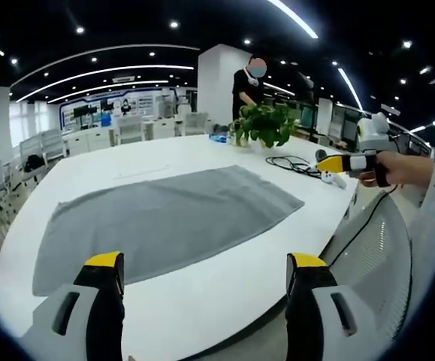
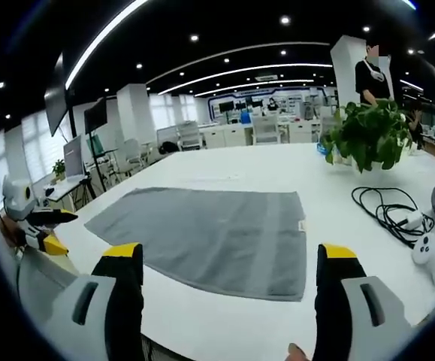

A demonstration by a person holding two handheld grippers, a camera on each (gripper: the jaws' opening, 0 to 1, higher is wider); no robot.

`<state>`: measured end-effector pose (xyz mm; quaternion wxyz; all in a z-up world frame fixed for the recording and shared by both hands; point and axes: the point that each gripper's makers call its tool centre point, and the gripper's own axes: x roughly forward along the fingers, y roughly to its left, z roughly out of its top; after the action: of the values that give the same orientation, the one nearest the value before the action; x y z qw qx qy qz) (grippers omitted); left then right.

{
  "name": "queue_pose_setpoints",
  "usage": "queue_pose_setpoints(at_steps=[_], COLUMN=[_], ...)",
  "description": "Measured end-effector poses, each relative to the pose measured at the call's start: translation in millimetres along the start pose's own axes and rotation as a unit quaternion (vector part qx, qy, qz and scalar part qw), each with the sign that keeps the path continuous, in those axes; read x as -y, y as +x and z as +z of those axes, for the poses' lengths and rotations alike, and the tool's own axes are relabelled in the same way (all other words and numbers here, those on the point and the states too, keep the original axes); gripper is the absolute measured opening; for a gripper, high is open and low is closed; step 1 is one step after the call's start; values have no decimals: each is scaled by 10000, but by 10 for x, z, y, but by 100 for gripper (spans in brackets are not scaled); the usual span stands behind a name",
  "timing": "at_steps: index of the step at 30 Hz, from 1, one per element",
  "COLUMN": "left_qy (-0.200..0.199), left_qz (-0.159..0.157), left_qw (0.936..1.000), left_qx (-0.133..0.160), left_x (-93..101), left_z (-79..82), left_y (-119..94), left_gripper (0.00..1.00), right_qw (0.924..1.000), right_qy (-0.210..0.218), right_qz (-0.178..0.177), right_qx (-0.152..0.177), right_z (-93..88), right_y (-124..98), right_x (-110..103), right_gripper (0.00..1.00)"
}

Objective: Fold the towel on the table until its edges align and the towel forms a compact rectangular stack.

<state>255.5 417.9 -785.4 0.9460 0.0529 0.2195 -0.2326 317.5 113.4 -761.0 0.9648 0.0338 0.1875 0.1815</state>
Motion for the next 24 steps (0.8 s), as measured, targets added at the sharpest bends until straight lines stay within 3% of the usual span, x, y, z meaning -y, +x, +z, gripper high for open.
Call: queue_pose_setpoints(at_steps=[4,5,7,18,24], left_qy=[52,389,572,350,470], left_qz=[84,125,118,57,-1], left_qw=[9999,9992,9983,9993,9989], left_qx=[52,-38,-77,88,52], left_x=[-60,-88,-69,-69,-81], left_z=[60,56,59,167,183], left_y=[-1,-2,15,105,158], left_gripper=[91,91,91,90,90], right_qw=[9999,9995,9993,9981,9984], right_qy=[-115,-286,-374,-602,-567], right_qz=[62,67,78,88,80], right_qx=[75,75,32,12,10], right_z=[84,91,86,125,125], right_y=[73,96,123,170,186], right_x=[-9,-13,-29,11,38], right_gripper=[96,96,95,95,94])
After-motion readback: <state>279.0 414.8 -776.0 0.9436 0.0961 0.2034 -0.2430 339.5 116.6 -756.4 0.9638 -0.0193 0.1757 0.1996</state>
